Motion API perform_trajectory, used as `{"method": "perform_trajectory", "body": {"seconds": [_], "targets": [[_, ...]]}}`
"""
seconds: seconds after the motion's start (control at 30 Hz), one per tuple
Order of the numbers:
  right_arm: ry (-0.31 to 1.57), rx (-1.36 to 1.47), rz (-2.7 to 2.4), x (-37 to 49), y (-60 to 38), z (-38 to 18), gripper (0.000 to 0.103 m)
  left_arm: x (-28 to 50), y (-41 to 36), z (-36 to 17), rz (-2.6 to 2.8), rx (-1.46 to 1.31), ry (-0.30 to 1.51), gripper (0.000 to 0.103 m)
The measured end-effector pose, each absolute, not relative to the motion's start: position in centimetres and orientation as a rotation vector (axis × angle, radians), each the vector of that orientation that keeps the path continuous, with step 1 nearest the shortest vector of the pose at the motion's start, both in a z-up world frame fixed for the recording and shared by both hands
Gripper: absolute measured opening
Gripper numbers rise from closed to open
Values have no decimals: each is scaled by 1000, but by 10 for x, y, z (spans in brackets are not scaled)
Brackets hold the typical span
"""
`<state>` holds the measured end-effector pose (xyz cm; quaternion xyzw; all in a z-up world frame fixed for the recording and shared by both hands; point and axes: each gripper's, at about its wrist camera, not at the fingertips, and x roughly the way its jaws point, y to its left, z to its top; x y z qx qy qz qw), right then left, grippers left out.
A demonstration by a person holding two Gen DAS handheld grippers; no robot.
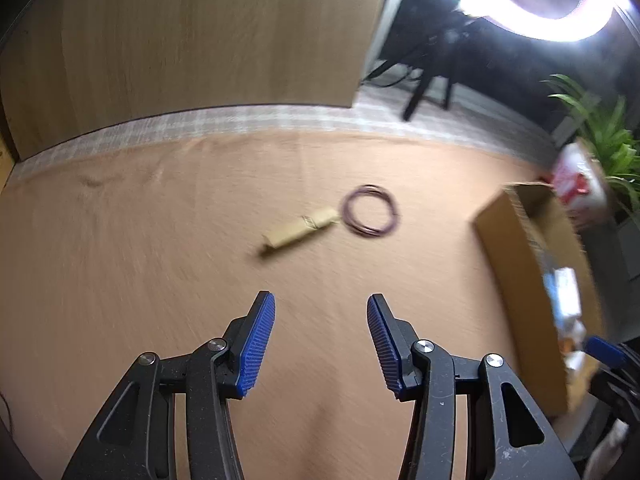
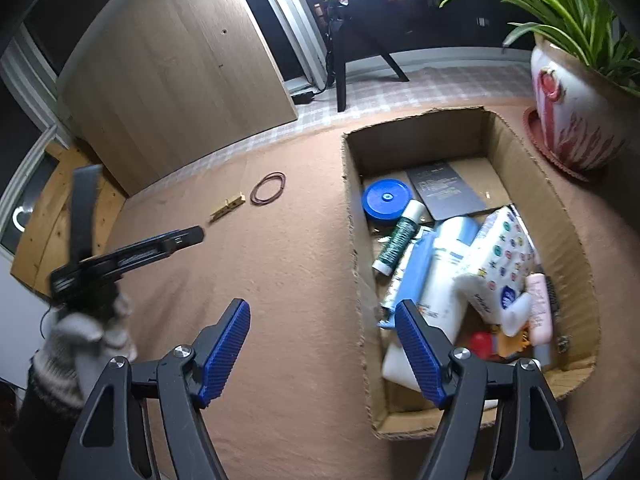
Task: Organize objects
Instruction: 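Grasp the wooden clothespin with the left tool while the right tool grasps the purple rubber band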
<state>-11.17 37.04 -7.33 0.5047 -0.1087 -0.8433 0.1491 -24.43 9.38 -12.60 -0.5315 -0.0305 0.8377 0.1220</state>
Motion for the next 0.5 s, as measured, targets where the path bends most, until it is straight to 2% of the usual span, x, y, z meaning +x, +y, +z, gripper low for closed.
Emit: {"method": "perform_trajectory", "body": {"seconds": [0.07, 0.17, 0.5], "targets": [[-308, 1451, -2415, -118, 365, -72, 61, -257, 95, -132, 2448, -1547, -25, 50], [-317, 1450, -2390, -132, 355, -71, 57, -277, 103, -141, 2445, -1549, 80, 50], [-360, 1468, -2309, -191, 325, -71, 56, -312, 121, -151, 2403, -1511, 221, 50]]}}
